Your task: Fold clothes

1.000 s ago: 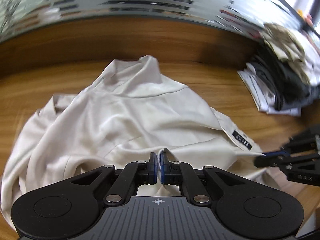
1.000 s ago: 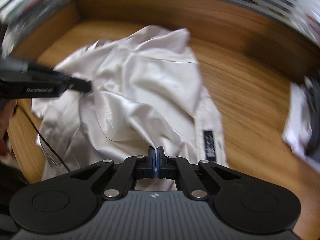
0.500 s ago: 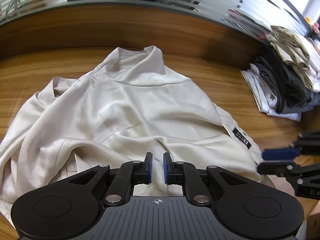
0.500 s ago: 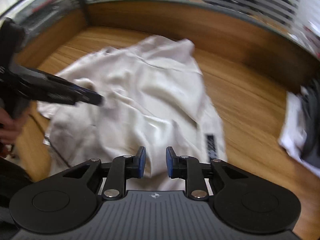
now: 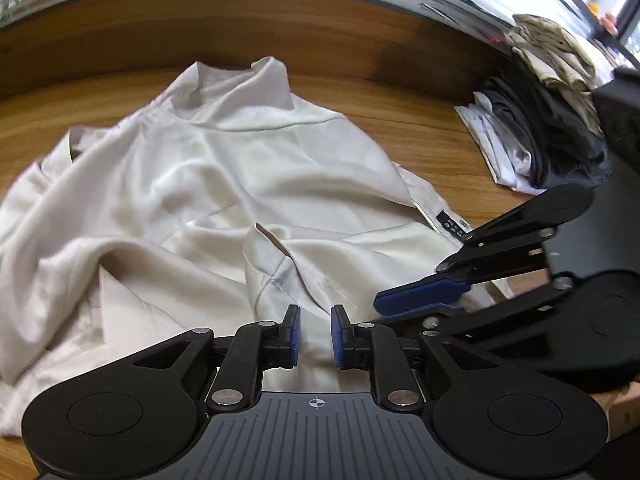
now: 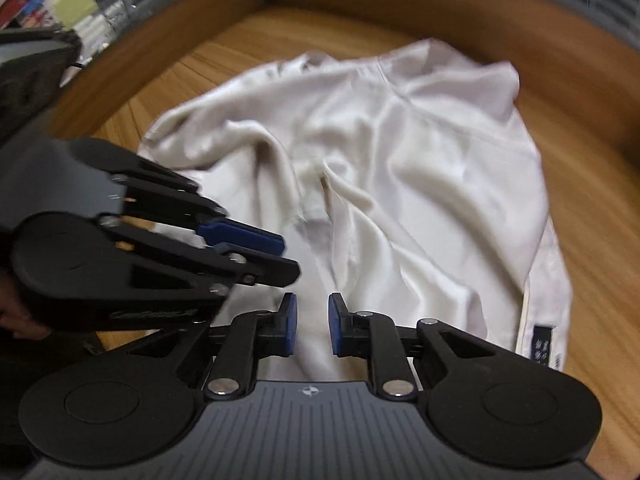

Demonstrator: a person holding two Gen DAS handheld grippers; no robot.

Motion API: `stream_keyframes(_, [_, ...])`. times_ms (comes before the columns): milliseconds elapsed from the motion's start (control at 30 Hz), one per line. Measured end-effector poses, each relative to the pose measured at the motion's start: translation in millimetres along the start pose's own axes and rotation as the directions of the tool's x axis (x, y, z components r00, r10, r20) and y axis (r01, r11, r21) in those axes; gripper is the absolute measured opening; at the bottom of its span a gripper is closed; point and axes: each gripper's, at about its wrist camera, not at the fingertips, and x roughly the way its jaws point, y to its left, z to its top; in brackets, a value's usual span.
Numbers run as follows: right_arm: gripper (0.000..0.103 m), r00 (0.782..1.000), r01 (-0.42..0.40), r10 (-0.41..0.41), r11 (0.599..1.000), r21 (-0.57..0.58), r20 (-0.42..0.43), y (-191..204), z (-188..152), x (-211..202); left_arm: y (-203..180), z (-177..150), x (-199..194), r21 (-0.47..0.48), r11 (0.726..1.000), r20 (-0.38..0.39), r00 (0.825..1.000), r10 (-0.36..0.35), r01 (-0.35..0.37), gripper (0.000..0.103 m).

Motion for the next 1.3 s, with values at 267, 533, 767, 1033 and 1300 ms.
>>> stream_keyframes(267, [0.021, 0.994, 0.109, -0.109, 0.994, 0.0, -0.026, -40, -4, 6, 1, -4, 14, -0.014, 1.0, -0.037, 0.999, 0.003, -0.004, 0.019])
stream_keyframes(533, [0.021, 0.998, 0.064, -0.063, 0.997, -0.035, 0.023, -48, 5, -6, -3, -3, 21, 0.05, 0.999, -0.071, 0.997, 0.02, -0.017, 0.021])
stream_keyframes(767, [0.018, 0.999, -0.009, 0.002, 0.981, -0.195, -0.035, -14, 12, 13, 0, -5, 25, 0.06, 0.998, -0.112, 0.994, 0.01, -0.003, 0.021])
stream_keyframes(1033, [0.022, 0.988, 0.06, -0.101, 0.944, -0.324, -0.114, -6, -2, 46, 0, -9, 25, 0.058, 0.998, -0.12, 0.993, 0.012, -0.005, 0.021])
stream_keyframes(1300, [0.002, 0.992, 0.11, -0.123, 0.959, -0.261, -0.032, -17, 10, 17, 0, -8, 20, 0.069, 0.998, -0.105, 0.994, 0.004, 0.003, 0.021])
